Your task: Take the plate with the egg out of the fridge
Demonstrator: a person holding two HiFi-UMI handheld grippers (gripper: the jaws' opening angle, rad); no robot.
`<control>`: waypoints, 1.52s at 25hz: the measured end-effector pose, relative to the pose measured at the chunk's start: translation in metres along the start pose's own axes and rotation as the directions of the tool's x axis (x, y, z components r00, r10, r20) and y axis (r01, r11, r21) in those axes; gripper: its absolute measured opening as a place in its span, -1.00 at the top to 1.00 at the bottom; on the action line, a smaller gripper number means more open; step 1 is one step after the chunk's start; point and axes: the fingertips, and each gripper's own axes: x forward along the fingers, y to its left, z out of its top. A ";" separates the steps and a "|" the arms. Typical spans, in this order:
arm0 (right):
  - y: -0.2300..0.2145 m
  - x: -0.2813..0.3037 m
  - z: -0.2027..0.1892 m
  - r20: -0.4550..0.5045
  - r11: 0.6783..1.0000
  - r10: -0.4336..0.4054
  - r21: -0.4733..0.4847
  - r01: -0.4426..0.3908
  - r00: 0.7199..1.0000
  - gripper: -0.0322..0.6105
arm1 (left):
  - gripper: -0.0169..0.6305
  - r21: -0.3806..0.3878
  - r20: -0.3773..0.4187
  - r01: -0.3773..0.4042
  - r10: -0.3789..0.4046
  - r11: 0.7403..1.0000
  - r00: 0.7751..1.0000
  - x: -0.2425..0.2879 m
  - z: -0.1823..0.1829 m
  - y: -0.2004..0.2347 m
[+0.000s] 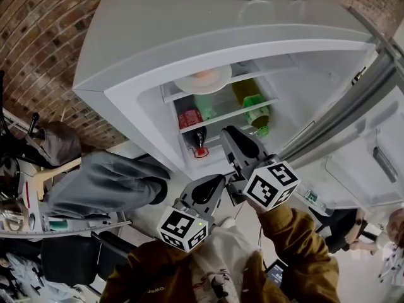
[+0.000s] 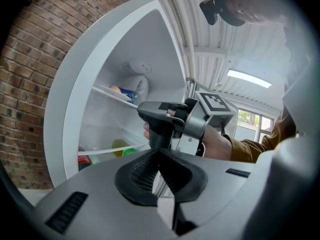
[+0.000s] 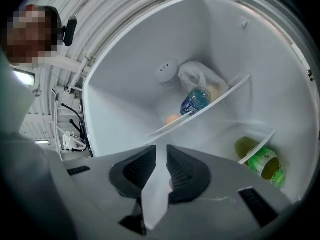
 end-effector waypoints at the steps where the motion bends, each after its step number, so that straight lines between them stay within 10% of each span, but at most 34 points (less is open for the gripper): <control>1: -0.001 0.001 0.000 0.001 1.000 0.000 0.010 0.000 1.000 0.75 | 0.92 0.000 -0.001 -0.002 0.002 1.000 1.000 -0.001 -0.001 0.000; 38: -0.011 0.052 0.038 0.028 0.952 0.071 0.298 -0.076 0.997 0.69 | 0.92 0.001 0.002 -0.039 0.039 0.999 0.999 -0.004 -0.001 0.004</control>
